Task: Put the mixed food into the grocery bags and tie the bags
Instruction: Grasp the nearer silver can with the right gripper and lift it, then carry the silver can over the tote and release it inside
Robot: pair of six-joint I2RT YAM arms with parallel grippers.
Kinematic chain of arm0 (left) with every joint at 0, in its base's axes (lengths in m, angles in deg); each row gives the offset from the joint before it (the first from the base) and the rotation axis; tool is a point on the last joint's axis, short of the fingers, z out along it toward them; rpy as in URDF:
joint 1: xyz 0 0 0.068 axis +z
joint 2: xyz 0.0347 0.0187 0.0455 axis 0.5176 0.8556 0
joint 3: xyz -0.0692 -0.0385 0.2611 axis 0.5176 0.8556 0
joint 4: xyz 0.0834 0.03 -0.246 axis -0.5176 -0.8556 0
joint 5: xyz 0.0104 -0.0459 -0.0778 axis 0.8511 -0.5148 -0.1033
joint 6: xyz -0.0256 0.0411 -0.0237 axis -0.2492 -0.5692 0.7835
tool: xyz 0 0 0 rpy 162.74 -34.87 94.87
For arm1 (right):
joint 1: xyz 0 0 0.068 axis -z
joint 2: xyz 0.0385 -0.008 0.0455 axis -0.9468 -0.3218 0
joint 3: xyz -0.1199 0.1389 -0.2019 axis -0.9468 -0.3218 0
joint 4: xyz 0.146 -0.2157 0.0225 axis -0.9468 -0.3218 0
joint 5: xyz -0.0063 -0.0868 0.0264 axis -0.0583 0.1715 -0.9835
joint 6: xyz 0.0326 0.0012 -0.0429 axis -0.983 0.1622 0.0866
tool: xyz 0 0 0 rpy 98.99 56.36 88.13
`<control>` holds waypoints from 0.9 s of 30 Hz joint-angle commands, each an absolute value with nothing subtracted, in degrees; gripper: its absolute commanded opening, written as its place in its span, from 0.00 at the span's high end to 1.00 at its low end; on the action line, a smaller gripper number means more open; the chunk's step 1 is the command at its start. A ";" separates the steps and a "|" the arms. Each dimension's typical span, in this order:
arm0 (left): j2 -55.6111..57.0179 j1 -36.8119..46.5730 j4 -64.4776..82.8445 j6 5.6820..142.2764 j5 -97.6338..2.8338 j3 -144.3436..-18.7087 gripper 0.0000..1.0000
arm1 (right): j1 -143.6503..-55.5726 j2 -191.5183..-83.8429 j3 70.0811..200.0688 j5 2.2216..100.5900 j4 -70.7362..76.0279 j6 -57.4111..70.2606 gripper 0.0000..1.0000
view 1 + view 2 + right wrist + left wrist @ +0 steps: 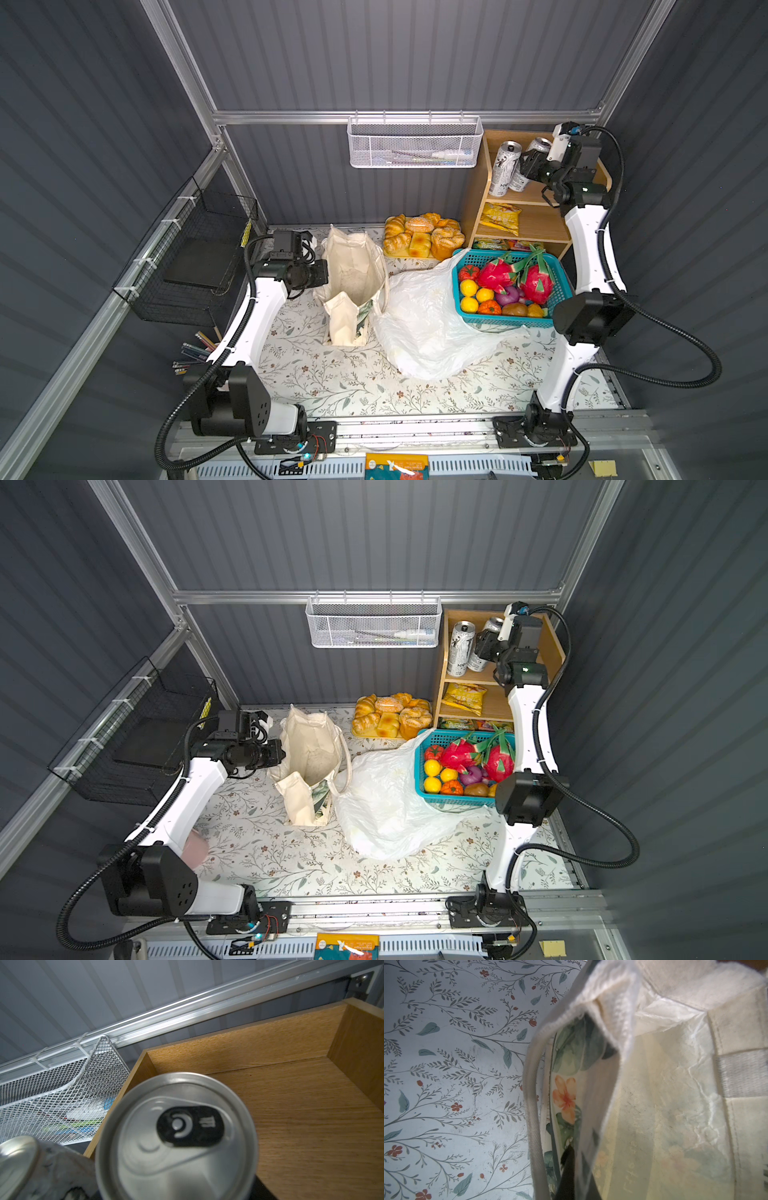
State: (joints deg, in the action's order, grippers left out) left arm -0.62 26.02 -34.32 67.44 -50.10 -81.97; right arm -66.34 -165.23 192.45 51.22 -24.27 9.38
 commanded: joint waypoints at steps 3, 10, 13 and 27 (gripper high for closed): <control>0.61 26.33 -36.52 66.40 -50.77 -81.58 1.00 | -66.49 -155.36 184.71 53.74 -14.97 7.42 0.65; 0.53 26.34 -36.87 65.90 -50.99 -81.96 1.00 | -66.49 -144.45 171.67 56.15 -8.38 6.16 0.66; 0.61 26.34 -37.13 65.80 -51.14 -82.30 1.00 | -66.61 -140.25 167.85 54.54 -7.48 5.08 0.67; -0.02 26.28 -38.97 65.20 -50.11 -83.70 1.00 | -96.18 -132.40 159.34 51.01 -10.53 9.95 0.69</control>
